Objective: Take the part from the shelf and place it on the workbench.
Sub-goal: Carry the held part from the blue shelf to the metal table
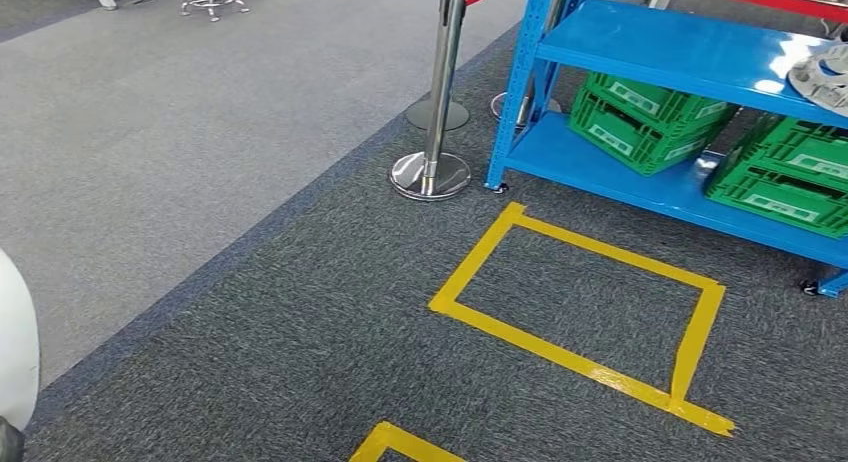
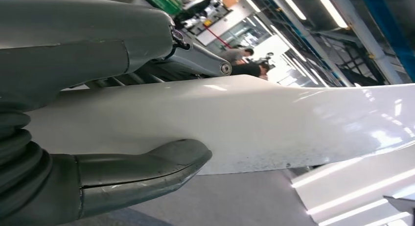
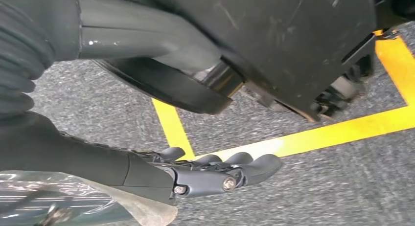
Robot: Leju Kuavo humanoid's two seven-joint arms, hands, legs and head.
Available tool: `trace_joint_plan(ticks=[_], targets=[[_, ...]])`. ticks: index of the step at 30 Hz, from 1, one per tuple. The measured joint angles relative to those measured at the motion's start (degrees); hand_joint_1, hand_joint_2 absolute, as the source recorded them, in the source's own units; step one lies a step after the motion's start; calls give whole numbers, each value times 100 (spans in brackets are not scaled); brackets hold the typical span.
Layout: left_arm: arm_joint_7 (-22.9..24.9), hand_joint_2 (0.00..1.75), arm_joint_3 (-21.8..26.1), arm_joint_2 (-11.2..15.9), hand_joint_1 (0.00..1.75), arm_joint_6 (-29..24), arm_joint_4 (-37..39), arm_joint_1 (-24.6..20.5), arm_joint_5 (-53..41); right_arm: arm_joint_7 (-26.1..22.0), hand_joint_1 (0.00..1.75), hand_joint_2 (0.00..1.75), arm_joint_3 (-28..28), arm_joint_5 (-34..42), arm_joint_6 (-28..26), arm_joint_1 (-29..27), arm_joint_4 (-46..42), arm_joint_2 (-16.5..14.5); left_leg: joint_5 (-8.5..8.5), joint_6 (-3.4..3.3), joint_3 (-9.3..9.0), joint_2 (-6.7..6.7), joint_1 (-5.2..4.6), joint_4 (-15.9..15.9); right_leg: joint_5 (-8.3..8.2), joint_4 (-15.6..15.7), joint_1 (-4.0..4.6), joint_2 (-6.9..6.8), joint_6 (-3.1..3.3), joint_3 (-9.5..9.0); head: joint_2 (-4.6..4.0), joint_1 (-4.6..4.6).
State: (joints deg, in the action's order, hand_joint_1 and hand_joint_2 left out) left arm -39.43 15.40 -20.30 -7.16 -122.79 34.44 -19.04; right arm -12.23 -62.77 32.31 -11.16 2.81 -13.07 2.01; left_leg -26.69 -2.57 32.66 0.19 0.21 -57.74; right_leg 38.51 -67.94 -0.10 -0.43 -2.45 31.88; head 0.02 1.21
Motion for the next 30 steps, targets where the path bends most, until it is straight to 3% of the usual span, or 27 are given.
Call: trace_joint_plan(ticks=[1, 2, 3, 5, 7, 8, 10, 11, 13, 15, 17, 19, 24, 26, 28, 30], targets=[[0, 175, 4, -5, 175, 5, -1, -1, -3, -4, 0, 175, 5, 1, 0, 11, 0, 0, 38, -4, 48, -58, -2, -2, 132, -326, 1, 31, -2, 98, 0, -1], [0, 175, 9, -7, 175, 10, -1, -1, -6, -2, 0, 175, 8, 2, 1, 19, 0, 0, 74, 2, 88, -126, -2, -5, 155, -486, 1, 41, -2, 114, 0, -1], [0, 175, 14, -9, 175, 16, -1, -3, -9, 4, 0, 175, 9, 2, 5, 18, 0, 0, 107, 15, 120, -203, 1, -9, 61, -416, -3, 48, 0, 22, 0, 0], [0, 175, 29, -12, 175, 32, -1, -8, -15, 20, 0, 175, 9, 7, 24, -8, 0, 0, 166, 65, 175, -370, 11, -28, -302, 303, -27, 173, 7, -416, 0, 1], [0, 175, 49, -16, 175, 60, -1, -25, -33, 25, 0, 175, 9, 26, 45, -54, -2, -7, 232, 137, 250, -526, 4, -68, -501, 997, -53, 456, 18, -798, 0, -2], [0, 175, 55, -17, 175, 74, -2, -33, -50, 23, 0, 175, 9, 40, 50, -73, -3, -11, 271, 170, 296, -594, -5, -89, -492, 1161, -60, 551, 29, -860, 0, -5], [0, 175, 61, -20, 175, 98, -4, -42, -95, 13, 0, 175, 11, 69, 56, -94, -8, -19, 352, 221, 370, -731, -10, -111, -466, 1217, -65, 490, 74, -817, 0, -12], [0, 175, 63, -21, 175, 104, -5, -41, -113, 9, 0, 175, 13, 85, 58, -93, -11, -21, 344, 242, 405, -706, -12, -137, -468, 1229, -69, 408, 111, -804, 0, -18], [0, 175, 66, -22, 175, 120, -5, -49, -134, 6, 0, 175, 17, 108, 61, -100, -17, -23, 102, 289, 522, -451, -18, -413, -512, 1232, -73, 226, 189, -776, 0, -52], [0, 175, 64, -22, 175, 132, -4, -63, -142, 4, 0, 175, 26, 120, 59, -121, -17, -22, -353, 331, 750, -149, -16, -1098, -532, 1231, -43, 37, 226, -756, 0, -85], [0, 175, 62, -22, 175, 137, -3, -68, -146, 1, 0, 175, 32, 123, 57, -136, -17, -18, -631, 349, 927, -75, 1, -1718, -534, 1226, -24, -123, 230, -745, 0, -87], [0, 175, 62, -22, 175, 137, -3, -66, -146, -1, 0, 175, 33, 124, 56, -137, -17, -15, -682, 352, 964, -67, 7, -1901, -534, 1224, -19, -183, 230, -744, 0, -88], [0, 175, 63, -22, 175, 137, -3, -65, -146, 0, 0, 175, 33, 124, 56, -137, -17, -15, -674, 350, 957, -66, 8, -1907, -534, 1224, -17, -199, 230, -746, 0, -89], [0, 175, 65, -22, 175, 140, -3, -62, -148, 0, 0, 175, 34, 125, 57, -130, -17, -15, -511, 332, 793, -53, 9, -1698, -527, 1224, -5, -287, 229, -756, 0, -89], [0, 175, 66, -24, 175, 132, -7, -64, -180, -1, 0, 175, 37, 144, 59, -115, -17, -11, -211, 187, 294, 110, -43, -813, -469, 1225, 33, -477, 181, -791, 0, -82], [0, 175, 67, -31, 175, 102, -12, -79, -213, -11, 0, 175, 39, 171, 55, -106, -20, -5, -49, 11, -58, 170, -73, -62, -285, 1015, 53, -358, 104, -714, 0, -57]])
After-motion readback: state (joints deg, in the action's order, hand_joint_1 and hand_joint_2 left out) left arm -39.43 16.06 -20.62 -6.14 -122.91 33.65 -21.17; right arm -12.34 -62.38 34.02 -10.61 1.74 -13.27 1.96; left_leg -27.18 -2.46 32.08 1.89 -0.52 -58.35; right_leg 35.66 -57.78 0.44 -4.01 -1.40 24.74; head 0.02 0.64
